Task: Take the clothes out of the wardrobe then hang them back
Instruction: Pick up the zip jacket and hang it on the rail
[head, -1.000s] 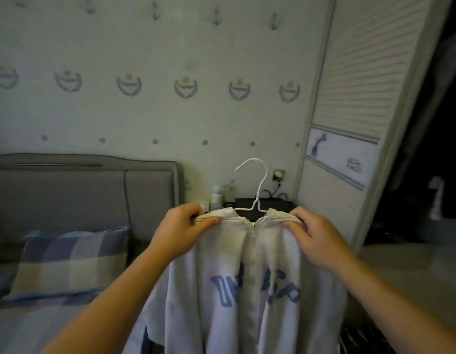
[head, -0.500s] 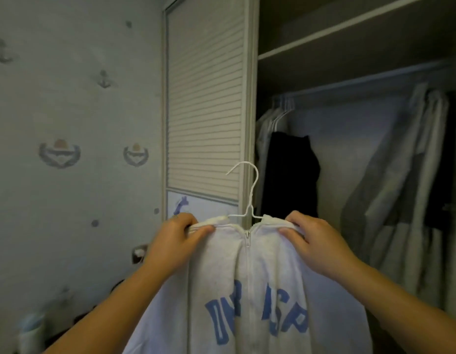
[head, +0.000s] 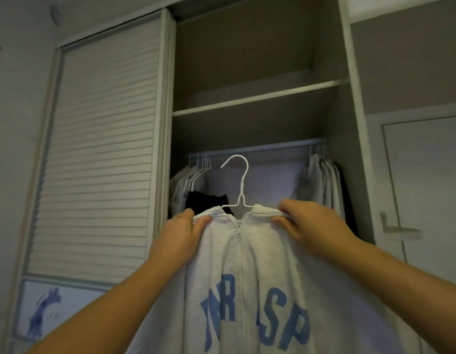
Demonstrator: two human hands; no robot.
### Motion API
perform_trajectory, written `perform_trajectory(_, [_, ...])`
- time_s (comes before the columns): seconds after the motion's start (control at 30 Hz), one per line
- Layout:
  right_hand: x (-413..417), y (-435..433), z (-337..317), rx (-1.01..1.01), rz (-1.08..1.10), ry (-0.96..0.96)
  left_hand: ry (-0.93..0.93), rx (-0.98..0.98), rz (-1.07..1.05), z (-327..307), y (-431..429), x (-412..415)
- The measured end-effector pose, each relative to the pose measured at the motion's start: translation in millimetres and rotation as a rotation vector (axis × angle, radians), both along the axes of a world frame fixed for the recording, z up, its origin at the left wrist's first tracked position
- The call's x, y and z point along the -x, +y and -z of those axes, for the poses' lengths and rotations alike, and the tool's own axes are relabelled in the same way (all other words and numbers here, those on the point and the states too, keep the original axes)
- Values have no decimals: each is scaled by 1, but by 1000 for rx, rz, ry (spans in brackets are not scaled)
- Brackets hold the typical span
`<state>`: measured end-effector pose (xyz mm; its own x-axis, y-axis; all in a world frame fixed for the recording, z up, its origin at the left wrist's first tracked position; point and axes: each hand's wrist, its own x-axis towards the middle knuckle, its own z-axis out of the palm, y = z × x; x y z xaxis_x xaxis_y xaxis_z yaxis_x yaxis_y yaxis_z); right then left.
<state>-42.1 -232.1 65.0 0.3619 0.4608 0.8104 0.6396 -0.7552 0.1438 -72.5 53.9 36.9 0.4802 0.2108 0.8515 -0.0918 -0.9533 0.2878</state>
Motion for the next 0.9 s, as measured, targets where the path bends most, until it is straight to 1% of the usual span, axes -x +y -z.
perform_trajectory(0.3, [-64, -17, -65, -51, 130, -1, -87, 69, 121, -62, -5, -144])
perform_trajectory(0.4, [-85, -16, -76, -66, 158, 32, -81, 116, 204, -74, -5, -194])
perform_trajectory(0.5, [-107, -12, -86, -61, 195, 73, -69, 116, 301, -86, -6, -242])
perform_trajectory(0.67, [-139, 1, -107, -81, 260, 139, -114, 158, 474, -108, -13, -320])
perform_trajectory(0.77, [-164, 15, -117, -126, 299, 163, -135, 182, 563, -120, -16, -368])
perform_trajectory(0.9, [-202, 36, -135, -243, 352, 144, -174, 193, 653, -141, -14, -426])
